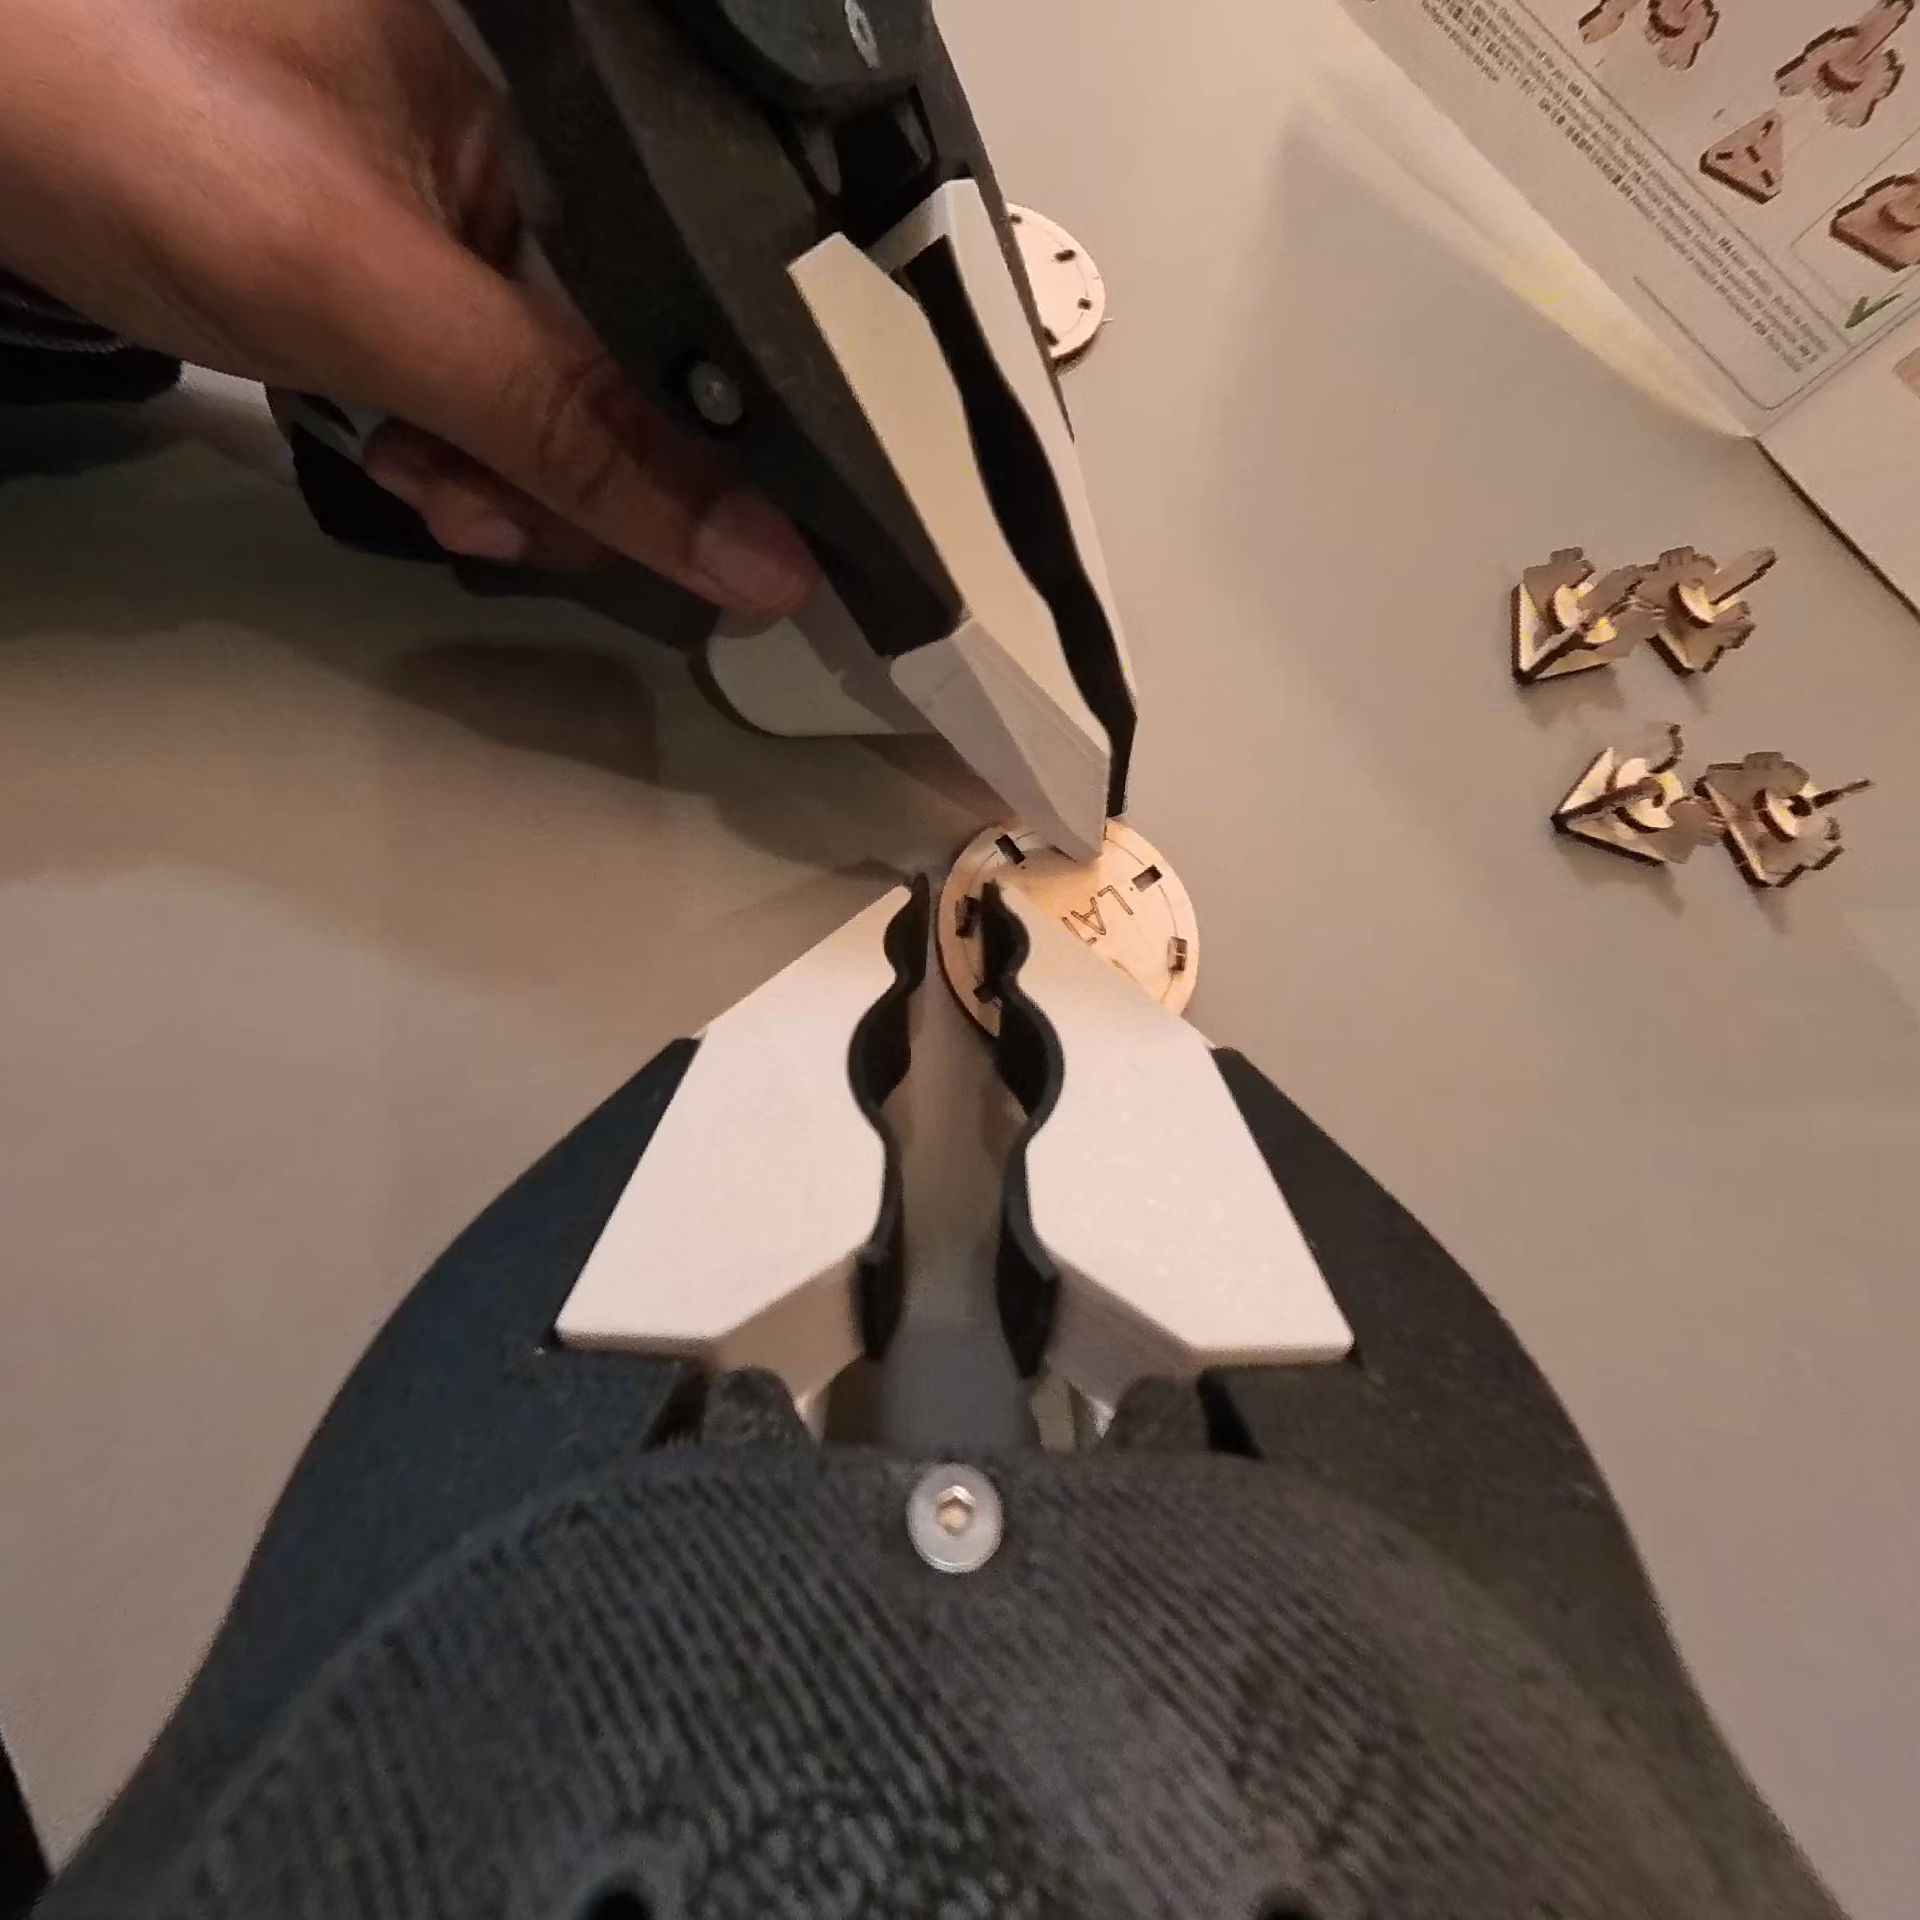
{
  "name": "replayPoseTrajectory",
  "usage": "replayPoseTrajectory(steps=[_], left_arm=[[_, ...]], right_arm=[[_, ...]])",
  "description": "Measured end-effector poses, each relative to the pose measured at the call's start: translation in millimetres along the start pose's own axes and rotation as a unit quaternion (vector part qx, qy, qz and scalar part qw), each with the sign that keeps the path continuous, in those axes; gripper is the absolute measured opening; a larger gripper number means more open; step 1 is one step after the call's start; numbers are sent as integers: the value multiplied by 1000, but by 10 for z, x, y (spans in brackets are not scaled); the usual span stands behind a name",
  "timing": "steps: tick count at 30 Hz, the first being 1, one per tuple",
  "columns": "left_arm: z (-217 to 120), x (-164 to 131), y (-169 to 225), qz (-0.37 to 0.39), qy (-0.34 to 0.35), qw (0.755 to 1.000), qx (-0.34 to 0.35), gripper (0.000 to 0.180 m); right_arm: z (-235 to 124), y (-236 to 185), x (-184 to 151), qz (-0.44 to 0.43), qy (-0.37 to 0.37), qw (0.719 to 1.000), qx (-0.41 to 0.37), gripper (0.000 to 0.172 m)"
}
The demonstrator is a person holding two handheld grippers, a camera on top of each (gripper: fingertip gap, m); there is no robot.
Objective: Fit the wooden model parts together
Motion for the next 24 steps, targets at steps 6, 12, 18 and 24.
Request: replayPoseTrajectory(steps=[6, 12, 18, 24], left_arm=[[0, 1, -2, -1, 0, 1000, -1, 8], [0, 1, -4, -2, 0, 1000, -2, 8], [0, 1, -5, -3, 0, 1000, -3, 8], [0, 1, -4, -2, 0, 1000, -2, 8]], right_arm=[[-17, 11, -16, -1, -1, 1000, -5, 9], [-14, -4, -14, -10, -2, 1000, -7, 6], [-13, -4, -14, -18, -2, 1000, -8, 5], [-8, -22, -12, -41, -4, 999, -17, 5]])
Point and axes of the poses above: each gripper's, where its closed fingertips meet, z out along the fingers, x out of its top, y = z × x across the jaws, the point moved 9 cm from there along -z, back along the fingers, and after that the axes turned 8 degrees about x, right-handed, at the moved point
